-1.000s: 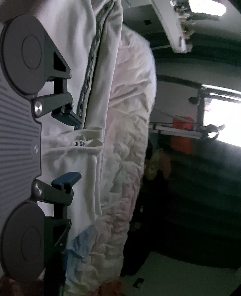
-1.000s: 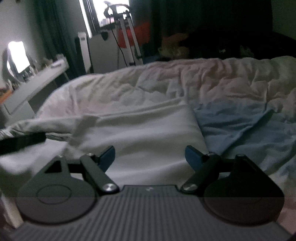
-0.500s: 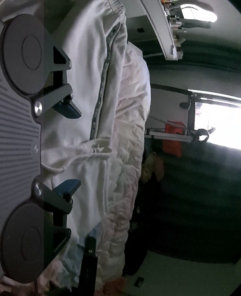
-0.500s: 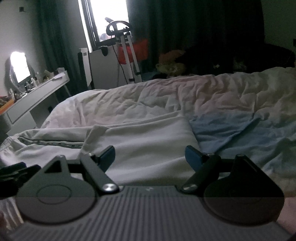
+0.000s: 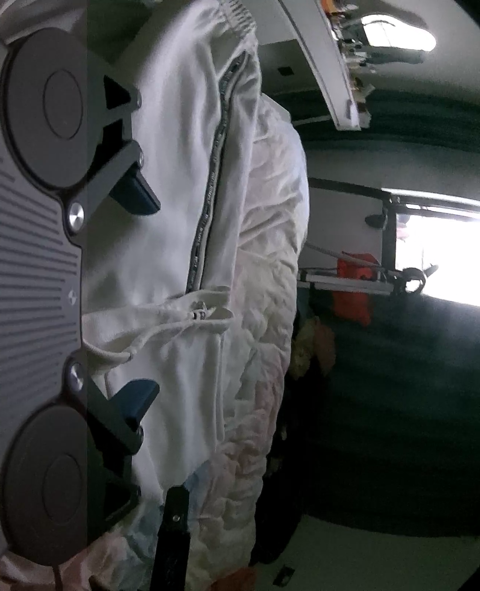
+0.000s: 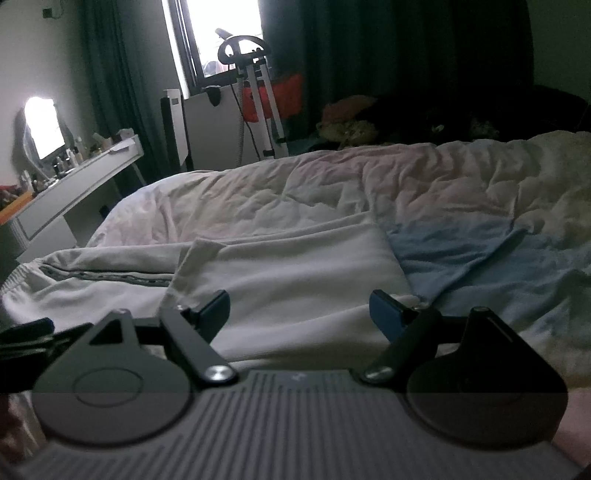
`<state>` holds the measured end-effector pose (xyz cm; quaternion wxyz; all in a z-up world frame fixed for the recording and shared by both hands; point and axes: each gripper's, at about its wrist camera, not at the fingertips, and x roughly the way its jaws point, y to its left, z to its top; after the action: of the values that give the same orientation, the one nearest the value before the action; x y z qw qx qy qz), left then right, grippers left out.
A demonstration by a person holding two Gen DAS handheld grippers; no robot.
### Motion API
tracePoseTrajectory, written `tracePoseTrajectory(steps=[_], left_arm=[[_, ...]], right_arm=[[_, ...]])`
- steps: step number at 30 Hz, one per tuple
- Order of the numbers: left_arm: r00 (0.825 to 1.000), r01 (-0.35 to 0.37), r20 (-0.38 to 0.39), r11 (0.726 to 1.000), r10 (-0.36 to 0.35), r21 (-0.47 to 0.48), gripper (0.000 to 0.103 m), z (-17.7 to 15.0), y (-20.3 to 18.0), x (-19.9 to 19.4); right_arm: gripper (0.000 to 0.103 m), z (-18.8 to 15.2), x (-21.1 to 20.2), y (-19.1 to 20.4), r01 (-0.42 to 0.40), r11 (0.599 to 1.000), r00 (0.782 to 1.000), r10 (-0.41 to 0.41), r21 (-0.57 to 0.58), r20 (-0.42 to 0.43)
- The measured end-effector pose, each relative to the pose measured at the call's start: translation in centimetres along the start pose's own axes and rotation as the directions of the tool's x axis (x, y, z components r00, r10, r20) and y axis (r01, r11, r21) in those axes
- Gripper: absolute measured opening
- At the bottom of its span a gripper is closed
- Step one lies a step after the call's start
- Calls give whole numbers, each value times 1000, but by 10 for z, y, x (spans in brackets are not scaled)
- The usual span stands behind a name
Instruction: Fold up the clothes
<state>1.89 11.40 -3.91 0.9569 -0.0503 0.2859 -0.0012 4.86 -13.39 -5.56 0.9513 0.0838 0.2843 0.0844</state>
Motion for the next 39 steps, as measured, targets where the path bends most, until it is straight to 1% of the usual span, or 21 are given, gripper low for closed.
tracePoseTrajectory(steps=[2,4,5,7,8,10,11,12,13,15,19,22,26,28,30,31,34,35,36,37,39], left_arm=[[1000,-13,-22,999,13,-38,100,1,7,4],[998,-34,-58,993,28,-114,100,2,22,10],[996,-46,-77,985,34,-165,100,4,32,13],[991,-78,-123,953,43,-292,100,5,59,18],[988,-97,-146,930,48,-353,100,5,72,21],[977,-159,-198,869,72,-469,100,5,102,25],[966,-216,-232,844,112,-491,100,5,114,26],[947,-289,-277,814,165,-503,100,6,126,28],[931,-335,-308,789,194,-515,100,7,136,30],[919,-365,-346,737,188,-568,100,7,159,33],[919,-367,-372,626,131,-688,99,3,202,42],[942,-325,-317,539,111,-777,97,-2,231,46],[963,-269,-226,442,148,-856,90,-4,261,50],[963,-260,-195,439,187,-860,84,-3,272,52],[954,-273,-176,464,242,-843,71,-1,280,54],[949,-282,-168,475,269,-834,68,0,283,56],[935,-296,-143,491,325,-820,50,-1,292,57],[931,-298,-129,507,342,-809,41,0,294,57],[927,-307,-117,541,357,-783,33,3,297,58],[925,-316,-109,575,365,-754,29,7,299,58],[928,-316,-99,620,359,-718,21,12,300,57]], right_arm=[[84,0,1,-1,-1,1000,1000,2,6,-4],[84,-1,1,-1,-2,1000,1000,2,13,-9],[84,-1,2,-2,-3,1000,1000,4,17,-12],[84,-1,2,-3,-5,1000,1000,6,24,-16],[84,-1,2,-3,-7,1000,1000,7,27,-17],[84,-1,3,-4,-11,999,1000,12,30,-18],[84,-1,3,-4,-13,999,1000,14,33,-19],[84,-1,3,-5,-15,999,1000,16,36,-20],[84,0,4,-5,-18,999,1000,19,40,-23],[84,-1,6,-6,-23,999,999,24,46,-28],[84,-3,10,-6,-27,998,999,29,54,-44],[84,-4,13,-6,-27,998,998,30,58,-55],[84,-7,19,-2,-26,999,997,29,42,-71],[84,-9,22,0,-26,999,997,29,34,-78],[84,-10,26,3,-27,999,996,29,26,-86],[84,-12,29,4,-29,999,995,31,19,-91],[84,-17,39,11,-38,999,993,37,-7,-108],[84,-20,43,14,-36,999,993,33,-23,-116],[85,-24,48,18,-27,999,991,21,-46,-129],[86,-29,55,23,-11,997,990,-1,-81,-144],[86,-36,66,29,16,990,987,-38,-138,-158]])
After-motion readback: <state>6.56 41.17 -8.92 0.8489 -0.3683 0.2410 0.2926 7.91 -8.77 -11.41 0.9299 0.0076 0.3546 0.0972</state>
